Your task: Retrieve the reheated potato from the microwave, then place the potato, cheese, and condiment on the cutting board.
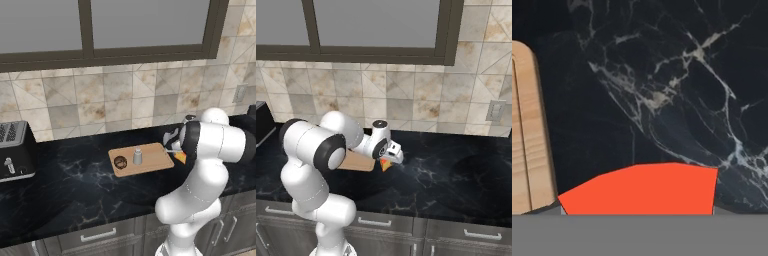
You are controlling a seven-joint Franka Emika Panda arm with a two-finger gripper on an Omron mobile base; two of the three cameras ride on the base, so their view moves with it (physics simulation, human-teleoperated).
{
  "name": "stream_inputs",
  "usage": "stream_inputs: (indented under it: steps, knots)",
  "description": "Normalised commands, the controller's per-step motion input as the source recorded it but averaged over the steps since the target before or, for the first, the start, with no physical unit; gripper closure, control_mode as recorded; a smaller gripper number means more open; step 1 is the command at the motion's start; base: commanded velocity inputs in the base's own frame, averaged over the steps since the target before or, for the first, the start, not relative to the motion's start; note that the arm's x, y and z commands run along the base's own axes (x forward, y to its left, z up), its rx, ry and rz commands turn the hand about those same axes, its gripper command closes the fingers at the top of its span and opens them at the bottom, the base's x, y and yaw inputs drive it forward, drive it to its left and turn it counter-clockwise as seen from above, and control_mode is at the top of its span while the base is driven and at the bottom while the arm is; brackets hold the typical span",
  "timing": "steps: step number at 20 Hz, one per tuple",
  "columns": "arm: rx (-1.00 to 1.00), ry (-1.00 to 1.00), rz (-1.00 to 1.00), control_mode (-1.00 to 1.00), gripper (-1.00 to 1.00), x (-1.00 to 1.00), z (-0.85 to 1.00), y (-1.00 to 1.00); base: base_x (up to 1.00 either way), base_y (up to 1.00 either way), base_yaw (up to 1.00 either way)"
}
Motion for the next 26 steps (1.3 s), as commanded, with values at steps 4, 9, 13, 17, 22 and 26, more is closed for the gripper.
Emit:
stream_inputs:
  steps: [4,9,13,17,22,26]
  knots:
    - [0.00,0.00,0.00,-1.00,1.00,-0.01,0.00,0.00,0.00,0.00,0.00]
    - [0.04,-0.02,0.00,-1.00,1.00,-0.15,0.29,0.16,0.00,0.00,0.00]
    - [0.00,0.00,0.00,-1.00,1.00,0.05,0.39,0.51,0.00,0.00,0.00]
    - [0.00,0.00,0.00,-1.00,1.00,0.13,0.29,0.60,0.00,0.00,0.00]
    - [0.00,0.00,0.00,-1.00,1.00,0.27,0.03,0.64,0.00,0.00,0.00]
    - [-0.06,0.08,0.00,-1.00,1.00,0.30,-0.14,0.29,0.00,0.00,0.00]
